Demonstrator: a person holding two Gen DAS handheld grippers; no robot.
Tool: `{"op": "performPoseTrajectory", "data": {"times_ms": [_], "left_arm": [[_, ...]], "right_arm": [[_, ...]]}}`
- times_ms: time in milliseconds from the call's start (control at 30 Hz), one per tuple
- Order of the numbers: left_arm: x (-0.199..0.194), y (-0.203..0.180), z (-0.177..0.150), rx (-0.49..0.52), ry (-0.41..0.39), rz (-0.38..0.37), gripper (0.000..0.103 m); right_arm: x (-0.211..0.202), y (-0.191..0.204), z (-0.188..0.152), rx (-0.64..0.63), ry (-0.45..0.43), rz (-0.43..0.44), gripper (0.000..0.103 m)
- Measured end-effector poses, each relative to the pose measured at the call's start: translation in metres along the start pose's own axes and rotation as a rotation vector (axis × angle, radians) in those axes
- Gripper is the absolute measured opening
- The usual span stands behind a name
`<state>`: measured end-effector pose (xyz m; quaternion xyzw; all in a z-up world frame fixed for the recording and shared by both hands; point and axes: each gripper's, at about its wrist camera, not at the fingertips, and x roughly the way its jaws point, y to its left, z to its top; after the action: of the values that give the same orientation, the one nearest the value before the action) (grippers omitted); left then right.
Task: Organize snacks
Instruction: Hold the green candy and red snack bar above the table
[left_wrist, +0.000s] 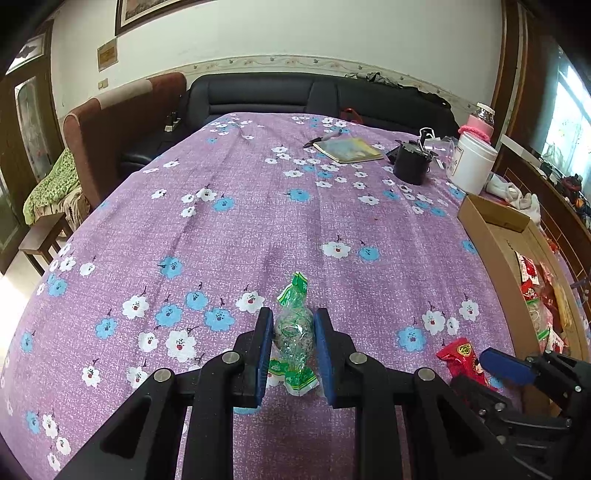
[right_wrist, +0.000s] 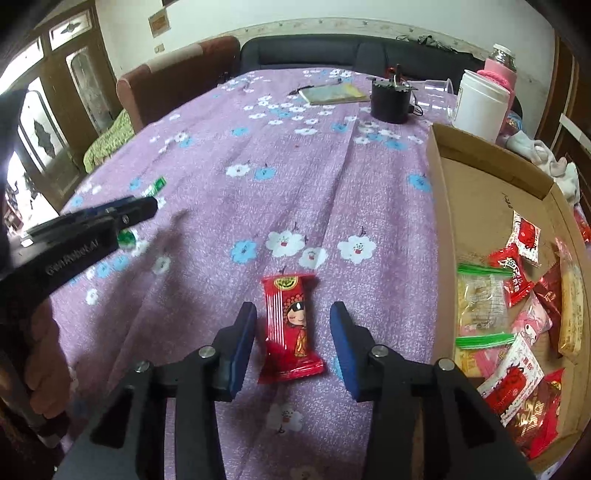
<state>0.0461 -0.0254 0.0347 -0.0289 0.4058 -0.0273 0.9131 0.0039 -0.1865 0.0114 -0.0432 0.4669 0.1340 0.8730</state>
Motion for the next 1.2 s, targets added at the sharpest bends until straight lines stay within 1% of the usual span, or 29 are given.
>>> {"op": "performPoseTrajectory", "data": {"times_ms": [67, 100, 167, 300, 467, 700, 1033, 1200], "left_arm": [[-0.001, -0.001, 0.0, 0.004, -0.003, -0.002, 0.023], [-0.001, -0.002, 0.0, 0.007, -0.004, 0.0, 0.023], [-0.002, -0.003, 0.0, 0.01, -0.006, -0.002, 0.023], [-0.004, -0.004, -0.001, 0.018, -0.014, -0.003, 0.023], [-0.007, -0.006, -0.001, 0.024, -0.028, -0.004, 0.023], [-0.012, -0.011, -0.003, 0.054, -0.06, 0.022, 0.024], [-0.024, -0.025, -0.007, 0.125, -0.141, 0.079, 0.024], [-0.027, -0.03, -0.008, 0.15, -0.165, 0.099, 0.024]], "right_arm": [[0.002, 0.002, -0.001, -0.013, -0.001, -0.012, 0.038], [0.002, 0.003, -0.001, -0.021, -0.001, -0.021, 0.028], [0.001, 0.005, -0.002, -0.041, -0.003, -0.033, 0.019], [-0.004, 0.002, -0.001, -0.019, -0.018, -0.008, 0.019], [-0.015, 0.0, 0.003, 0.008, -0.075, 0.028, 0.019], [-0.026, -0.003, 0.006, 0.037, -0.126, 0.051, 0.019], [-0.028, -0.008, 0.006, 0.072, -0.14, 0.061, 0.019], [-0.029, -0.009, 0.005, 0.078, -0.14, 0.064, 0.019]]}}
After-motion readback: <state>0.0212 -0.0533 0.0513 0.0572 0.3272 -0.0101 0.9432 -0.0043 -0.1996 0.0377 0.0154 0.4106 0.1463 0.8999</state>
